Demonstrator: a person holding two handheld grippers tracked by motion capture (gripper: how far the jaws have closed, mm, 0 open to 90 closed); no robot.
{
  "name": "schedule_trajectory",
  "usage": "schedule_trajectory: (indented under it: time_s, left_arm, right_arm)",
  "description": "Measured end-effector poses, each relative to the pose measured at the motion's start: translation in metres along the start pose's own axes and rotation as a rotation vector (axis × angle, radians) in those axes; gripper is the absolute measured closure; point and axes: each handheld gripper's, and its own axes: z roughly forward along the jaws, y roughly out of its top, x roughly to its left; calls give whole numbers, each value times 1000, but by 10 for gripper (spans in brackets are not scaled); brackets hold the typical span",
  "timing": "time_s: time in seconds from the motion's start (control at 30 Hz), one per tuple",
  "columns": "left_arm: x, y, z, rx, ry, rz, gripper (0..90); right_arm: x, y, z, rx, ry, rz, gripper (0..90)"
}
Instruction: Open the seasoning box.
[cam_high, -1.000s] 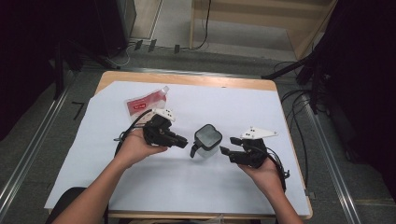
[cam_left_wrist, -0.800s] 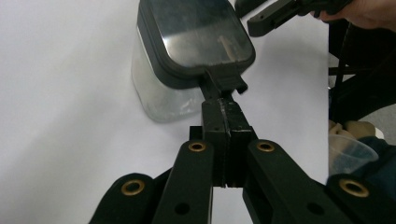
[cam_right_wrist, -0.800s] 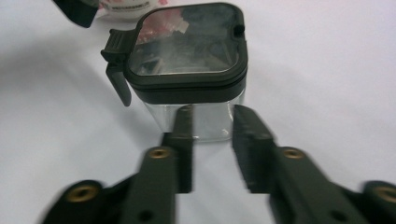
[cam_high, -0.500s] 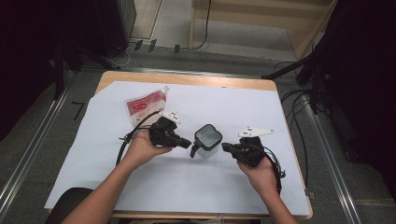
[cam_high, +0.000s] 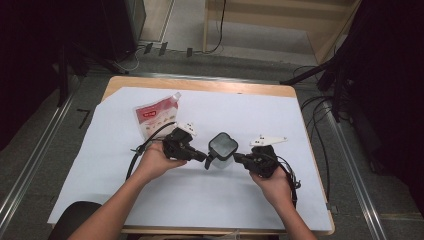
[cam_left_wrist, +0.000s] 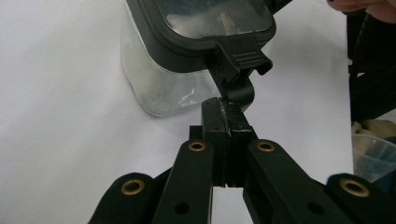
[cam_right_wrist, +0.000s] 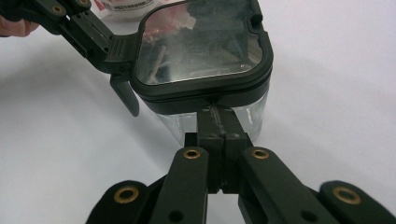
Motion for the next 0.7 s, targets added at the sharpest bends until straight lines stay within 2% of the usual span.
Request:
schedule_trajectory:
  time_s: [0.07,0.2,0.37,0.43,0.67,0.7]
  left_arm:
    - [0,0,2,-4,-4,-8,900]
    - [0,1,2,-1,0,4,900]
    - [-1,1,2,-21,-6,-6,900]
    - [-2,2,2,-33,-23,-21,900]
    - [-4,3,6,-44,-26,-18,900]
    - [-5,4,6,-41,-16,-9,900]
  right_arm:
    - [-1,0,0,-1,5,1,900]
    - [-3,1,0,-3,3,4,900]
    - [-3,1,1,4,3,3,900]
    - [-4,1,2,0,2,10,900]
    - [-9,3,3,-2,3,27,900]
    - [-10,3,3,-4,0,27,900]
